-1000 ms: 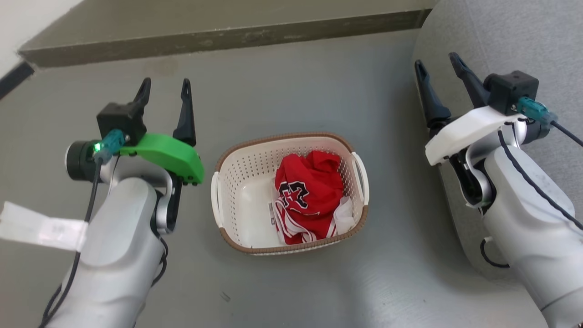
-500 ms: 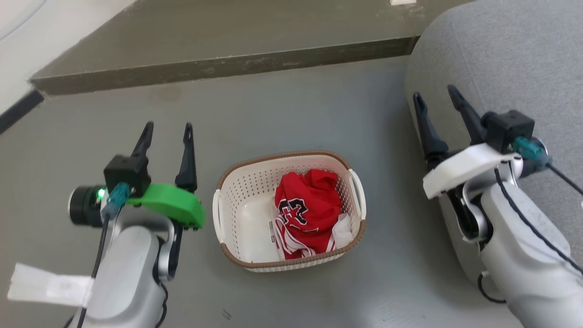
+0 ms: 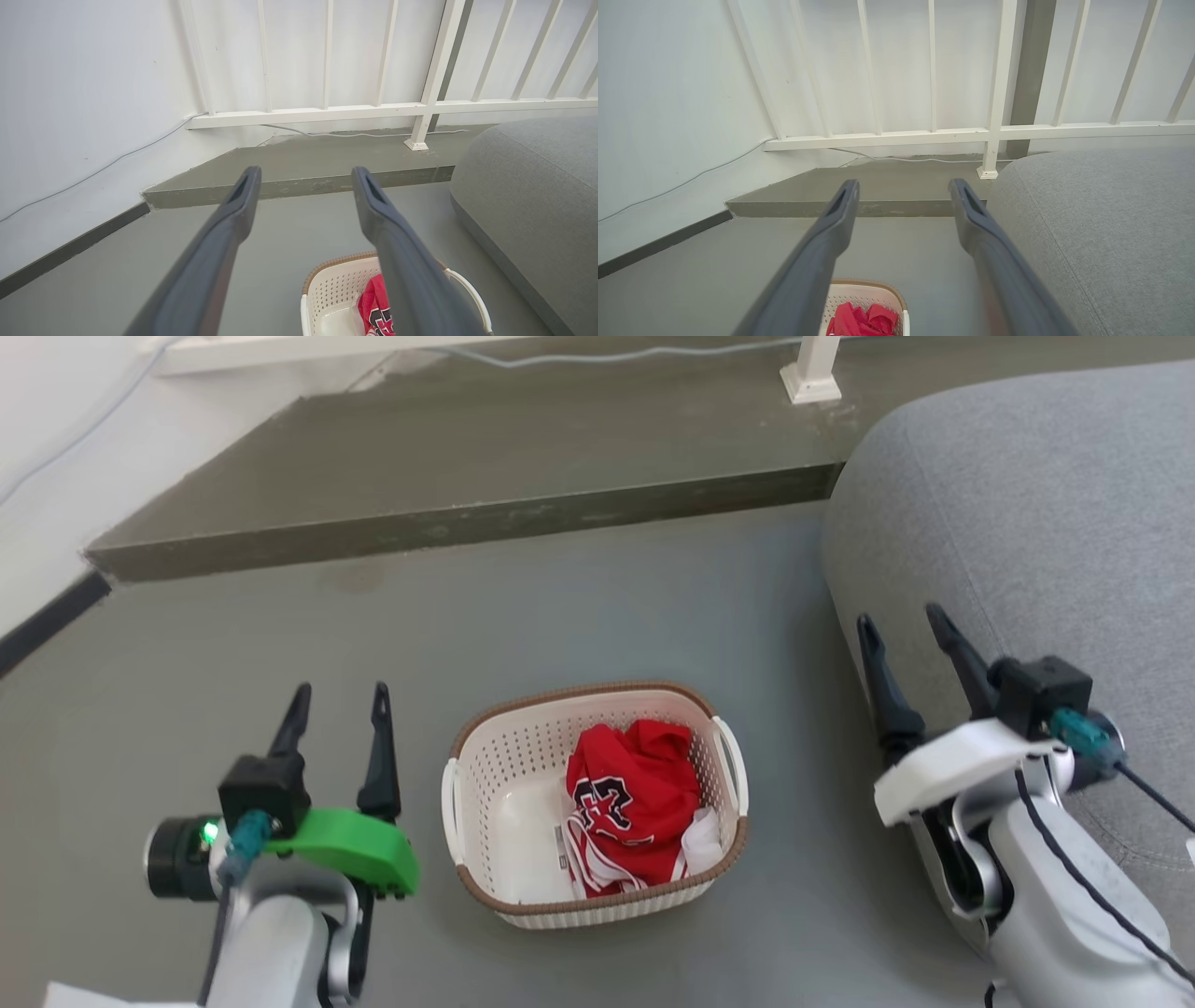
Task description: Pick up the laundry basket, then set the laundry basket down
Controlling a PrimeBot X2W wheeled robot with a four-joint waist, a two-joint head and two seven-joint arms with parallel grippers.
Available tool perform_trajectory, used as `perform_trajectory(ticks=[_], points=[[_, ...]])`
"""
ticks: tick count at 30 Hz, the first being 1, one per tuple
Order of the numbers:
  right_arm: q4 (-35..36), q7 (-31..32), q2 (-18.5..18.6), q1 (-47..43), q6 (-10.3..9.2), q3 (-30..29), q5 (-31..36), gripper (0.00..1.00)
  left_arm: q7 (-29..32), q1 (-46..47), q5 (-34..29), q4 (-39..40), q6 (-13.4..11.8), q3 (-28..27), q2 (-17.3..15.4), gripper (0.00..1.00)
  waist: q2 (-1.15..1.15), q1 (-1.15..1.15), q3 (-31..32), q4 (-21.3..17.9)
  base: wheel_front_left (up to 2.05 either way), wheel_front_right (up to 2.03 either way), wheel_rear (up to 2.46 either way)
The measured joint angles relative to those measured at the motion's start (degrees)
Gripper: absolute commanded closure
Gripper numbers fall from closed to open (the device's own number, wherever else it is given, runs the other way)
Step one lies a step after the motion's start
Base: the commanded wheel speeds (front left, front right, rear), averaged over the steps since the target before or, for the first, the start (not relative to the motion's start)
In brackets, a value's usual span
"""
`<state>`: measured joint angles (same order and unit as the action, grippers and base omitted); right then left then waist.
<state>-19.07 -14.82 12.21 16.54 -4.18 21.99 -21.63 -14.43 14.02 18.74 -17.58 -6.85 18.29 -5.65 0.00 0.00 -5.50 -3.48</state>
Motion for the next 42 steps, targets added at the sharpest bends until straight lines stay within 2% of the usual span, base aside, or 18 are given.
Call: perform_trajectory(ticks=[15, 42], points=[[3.61, 0.0, -0.67, -7.6, -0.54, -1.74, 1.18, 0.0, 0.0, -7.76, -2.91, 5.67, 0.0, -1.19, 1.46, 0.0, 0.0, 0.0, 2.59, 0.04, 0.0, 0.0, 0.0], [7.03, 0.0, -0.69, -11.31, -0.47, -2.52, 3.72, 0.0, 0.0, -12.96, -5.92, 9.85, 0.0, -1.91, 2.09, 0.0, 0.0, 0.0, 2.86, 0.05, 0.0, 0.0, 0.0]])
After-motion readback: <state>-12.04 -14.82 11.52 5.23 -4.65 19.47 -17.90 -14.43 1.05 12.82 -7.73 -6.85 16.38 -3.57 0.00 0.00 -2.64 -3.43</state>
